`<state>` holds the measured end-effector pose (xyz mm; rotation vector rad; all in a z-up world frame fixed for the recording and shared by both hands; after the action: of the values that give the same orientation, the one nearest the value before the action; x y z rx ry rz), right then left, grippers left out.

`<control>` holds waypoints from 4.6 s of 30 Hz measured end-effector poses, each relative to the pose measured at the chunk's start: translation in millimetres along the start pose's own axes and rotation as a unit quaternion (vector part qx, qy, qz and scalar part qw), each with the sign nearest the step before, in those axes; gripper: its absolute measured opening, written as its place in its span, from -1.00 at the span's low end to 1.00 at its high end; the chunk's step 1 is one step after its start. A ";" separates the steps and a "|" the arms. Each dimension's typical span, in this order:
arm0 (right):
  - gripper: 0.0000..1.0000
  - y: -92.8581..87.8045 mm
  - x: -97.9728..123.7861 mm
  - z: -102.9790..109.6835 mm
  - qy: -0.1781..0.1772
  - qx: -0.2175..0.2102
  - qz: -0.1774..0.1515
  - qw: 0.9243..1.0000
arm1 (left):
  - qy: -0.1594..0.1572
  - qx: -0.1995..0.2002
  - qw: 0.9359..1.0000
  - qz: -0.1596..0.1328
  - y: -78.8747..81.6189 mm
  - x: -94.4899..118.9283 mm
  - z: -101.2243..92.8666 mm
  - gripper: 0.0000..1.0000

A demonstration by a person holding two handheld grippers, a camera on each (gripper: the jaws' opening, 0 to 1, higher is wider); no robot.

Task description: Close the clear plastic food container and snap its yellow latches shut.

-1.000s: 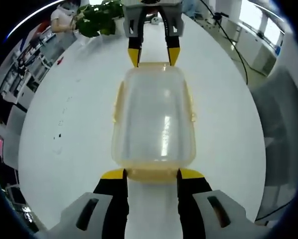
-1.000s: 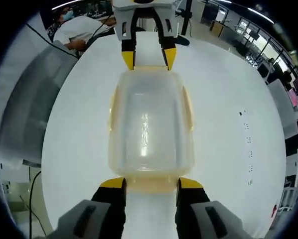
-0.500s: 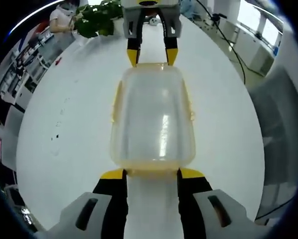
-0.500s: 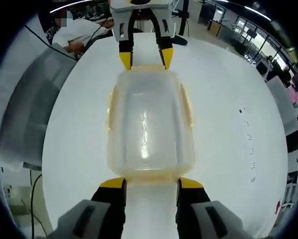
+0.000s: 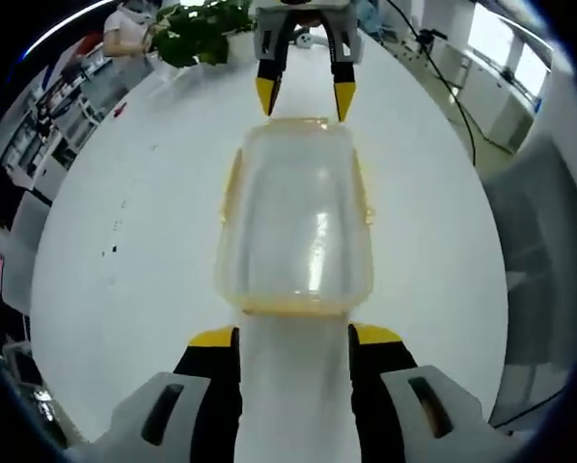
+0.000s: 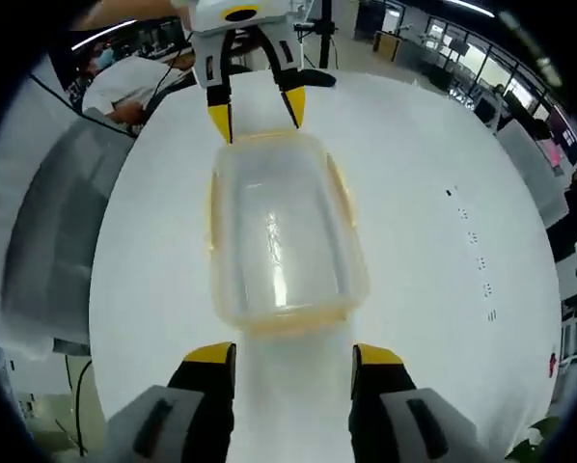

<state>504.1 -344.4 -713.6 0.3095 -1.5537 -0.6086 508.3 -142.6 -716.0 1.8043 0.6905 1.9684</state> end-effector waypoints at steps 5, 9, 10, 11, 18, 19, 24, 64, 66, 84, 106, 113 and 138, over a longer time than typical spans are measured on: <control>-0.20 8.0 7.1 -0.5 -0.016 -0.020 -0.005 1.000 | 0.044 0.039 0.998 -0.010 7.4 6.8 8.6 -0.16; -0.25 13.9 7.0 0.7 -0.024 -0.040 -0.007 0.999 | 0.049 0.048 0.998 -0.015 14.1 6.5 4.6 -0.17; -0.29 14.5 7.0 -0.1 -0.026 -0.041 -0.007 0.999 | 0.058 0.057 0.997 -0.015 15.0 6.7 5.9 -0.18; -0.32 15.8 6.8 -1.6 -0.033 -0.048 -0.007 0.998 | 0.062 0.062 0.996 -0.018 15.7 6.8 7.2 -0.20; -0.35 21.0 3.0 -7.1 -0.068 -0.119 -0.014 0.991 | 0.099 0.166 0.981 -0.027 17.2 7.4 10.5 -0.24; -0.34 20.7 2.3 -7.2 -0.072 -0.132 -0.014 0.989 | 0.102 0.176 0.979 -0.031 18.5 6.7 10.5 -0.24; -0.34 24.2 -0.5 -10.5 -0.101 -0.224 -0.036 0.969 | 0.115 0.269 0.955 -0.053 22.3 4.1 8.8 -0.25; -0.41 23.2 -24.2 -3.2 -0.125 -0.439 -0.095 0.885 | 0.125 0.456 0.878 -0.080 14.8 -14.1 -2.1 -0.50; -0.47 20.6 -23.3 3.0 -0.111 -0.469 -0.074 0.873 | 0.125 0.471 0.869 -0.085 12.0 -21.2 -3.0 -0.54; -0.40 23.9 -23.0 -0.8 -0.132 -0.454 -0.099 0.876 | 0.111 0.451 0.881 -0.088 9.8 -13.3 4.6 -0.48; -0.31 22.8 -9.8 -0.5 -0.133 -0.316 -0.049 0.938 | 0.092 0.340 0.935 -0.051 9.3 0.3 -1.2 -0.53; -0.27 24.0 -12.3 6.1 -0.119 -0.278 -0.033 0.953 | 0.087 0.314 0.944 -0.053 16.2 3.0 -0.2 -0.49; -0.34 36.5 -13.0 9.7 -0.066 -0.106 0.016 0.992 | 0.039 0.113 0.993 -0.015 35.7 6.1 4.1 -0.44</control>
<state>501.8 -305.6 -704.2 0.0844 -1.6011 -0.7752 513.5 -167.4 -689.8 1.8392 0.9955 2.0181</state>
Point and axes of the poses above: the point that each gripper's makers call its tool centre point, and the gripper's own axes: x roughly backward along the fingers, z roughly to its left, y roughly out of its top, the point moved 2 cm from there along x, roughly backward along the fingers, and after that the axes turned 11 degrees about -z, right-handed, at the moved point
